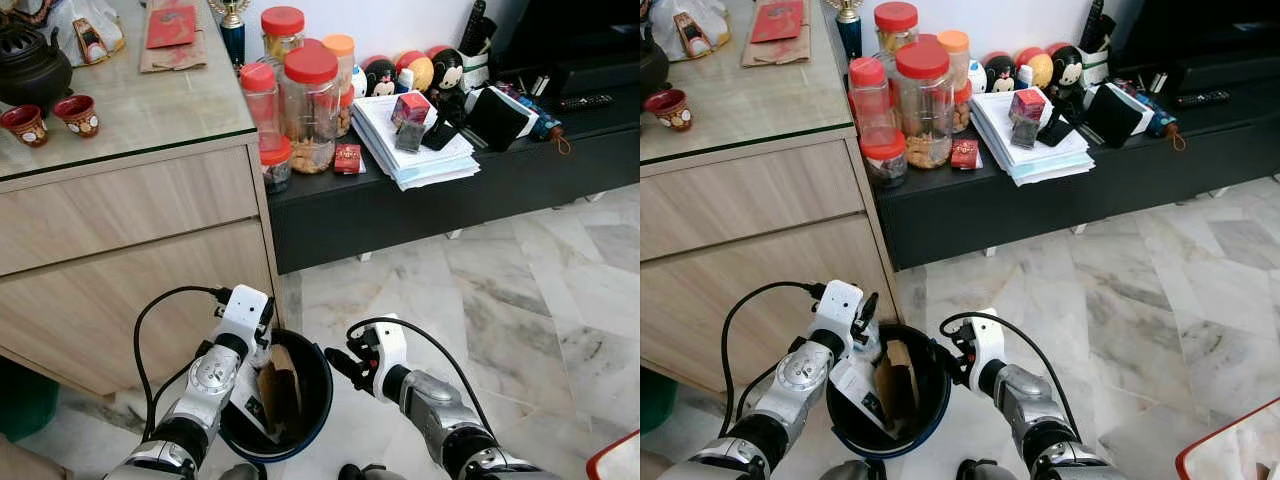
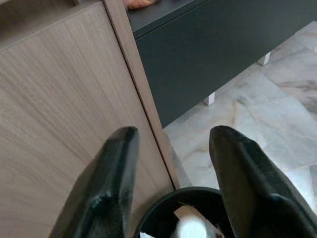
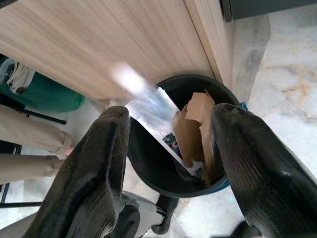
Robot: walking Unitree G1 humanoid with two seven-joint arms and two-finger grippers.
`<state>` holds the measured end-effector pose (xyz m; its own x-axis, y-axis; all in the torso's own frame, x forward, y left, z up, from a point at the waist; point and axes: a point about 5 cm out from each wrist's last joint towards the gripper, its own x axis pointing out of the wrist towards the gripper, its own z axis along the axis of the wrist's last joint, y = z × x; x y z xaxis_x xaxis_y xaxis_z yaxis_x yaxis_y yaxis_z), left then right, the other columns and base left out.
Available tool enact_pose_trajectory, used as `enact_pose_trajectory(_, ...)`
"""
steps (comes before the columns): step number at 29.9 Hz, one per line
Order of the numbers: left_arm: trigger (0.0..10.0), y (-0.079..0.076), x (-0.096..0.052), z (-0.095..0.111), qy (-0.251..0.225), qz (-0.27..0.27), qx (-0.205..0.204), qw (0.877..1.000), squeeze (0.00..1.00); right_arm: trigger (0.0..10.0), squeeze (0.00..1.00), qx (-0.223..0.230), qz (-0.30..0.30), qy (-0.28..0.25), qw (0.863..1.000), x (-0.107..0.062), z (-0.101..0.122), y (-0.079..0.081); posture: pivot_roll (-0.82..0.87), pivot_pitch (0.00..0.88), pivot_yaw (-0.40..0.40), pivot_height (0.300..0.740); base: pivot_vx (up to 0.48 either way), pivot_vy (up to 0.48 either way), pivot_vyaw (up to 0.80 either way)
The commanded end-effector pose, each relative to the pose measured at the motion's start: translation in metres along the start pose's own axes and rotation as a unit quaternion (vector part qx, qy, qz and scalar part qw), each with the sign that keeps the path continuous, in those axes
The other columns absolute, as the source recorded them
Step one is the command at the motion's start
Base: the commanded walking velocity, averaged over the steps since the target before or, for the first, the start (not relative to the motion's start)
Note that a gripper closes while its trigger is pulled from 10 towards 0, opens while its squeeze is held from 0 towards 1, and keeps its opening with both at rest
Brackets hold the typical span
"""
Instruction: Picking trash to rubbish bin
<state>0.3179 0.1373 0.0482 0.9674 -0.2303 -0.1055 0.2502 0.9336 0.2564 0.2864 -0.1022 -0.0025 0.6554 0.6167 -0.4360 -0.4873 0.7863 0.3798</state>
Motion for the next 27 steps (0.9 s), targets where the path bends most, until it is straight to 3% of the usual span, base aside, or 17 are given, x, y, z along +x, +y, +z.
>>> enact_pose_trajectory(1,10.0,0.001,-0.006,-0.010,0.017,0.002,-0.010,1.000,1.00,10.0,0.00,0.009,0.000,0.009,1.000,-0.002,-0.007,-0.001,0.12,0.199,-0.039,0.740,0.000,0.000,0.00)
enact_pose_trajectory(6,10.0,0.002,-0.007,-0.011,0.020,0.001,-0.013,1.000,1.00,10.0,0.00,0.010,-0.001,0.013,1.000,-0.003,-0.010,-0.001,0.12,0.198,-0.038,0.740,0.000,0.000,0.00)
enact_pose_trajectory(7,10.0,0.005,-0.009,-0.016,0.031,0.009,-0.012,0.999,0.00,10.0,0.00,0.010,-0.005,0.018,1.000,-0.004,-0.014,-0.001,0.12,0.201,-0.035,0.740,0.000,0.000,0.00)
enact_pose_trajectory(16,10.0,0.025,-0.045,-0.064,0.142,0.057,-0.011,0.988,0.00,10.0,0.00,0.020,-0.089,0.055,0.994,-0.018,-0.042,-0.014,0.13,0.206,-0.029,0.740,0.000,0.000,0.00)
enact_pose_trajectory(17,10.0,0.028,-0.064,-0.085,0.196,0.071,-0.008,0.978,0.00,10.0,0.00,0.031,-0.137,0.064,0.988,-0.026,-0.053,-0.022,0.13,0.208,-0.029,0.740,0.000,0.000,0.00)
enact_pose_trajectory(19,10.0,0.030,-0.084,-0.104,0.250,0.085,-0.011,0.965,0.00,10.0,0.00,0.044,-0.182,0.079,0.979,-0.035,-0.066,-0.028,0.13,0.208,-0.029,0.740,0.000,0.000,0.00)
enact_pose_trajectory(20,10.0,0.030,-0.102,-0.119,0.292,0.098,-0.023,0.951,0.00,10.0,0.00,0.054,-0.214,0.096,0.971,-0.044,-0.079,-0.032,0.13,0.210,-0.027,0.740,0.000,0.000,0.00)
enact_pose_trajectory(22,10.0,0.030,-0.102,-0.119,0.292,0.098,-0.023,0.951,0.00,10.0,0.00,0.054,-0.214,0.096,0.971,-0.044,-0.079,-0.032,0.13,0.210,-0.027,0.740,0.000,0.000,0.00)
enact_pose_trajectory(23,10.0,0.028,-0.125,-0.136,0.343,0.111,-0.037,0.932,0.00,10.0,0.00,0.058,-0.245,0.120,0.960,-0.054,-0.095,-0.035,0.13,0.211,-0.026,0.740,0.000,0.000,0.00)
enact_pose_trajectory(24,10.0,0.028,-0.125,-0.136,0.343,0.111,-0.037,0.932,0.00,10.0,0.00,0.058,-0.245,0.120,0.960,-0.054,-0.095,-0.035,0.13,0.211,-0.026,0.740,0.000,0.000,0.00)
enact_pose_trajectory(26,10.0,0.024,-0.144,-0.148,0.379,0.117,-0.051,0.917,0.00,10.0,0.00,0.065,-0.264,0.138,0.952,-0.063,-0.108,-0.036,0.13,0.210,-0.026,0.740,0.000,0.000,0.00)
enact_pose_trajectory(27,10.0,0.024,-0.144,-0.148,0.379,0.117,-0.051,0.917,0.00,10.0,0.00,0.065,-0.264,0.138,0.952,-0.063,-0.108,-0.036,0.13,0.210,-0.026,0.740,0.000,0.000,0.00)
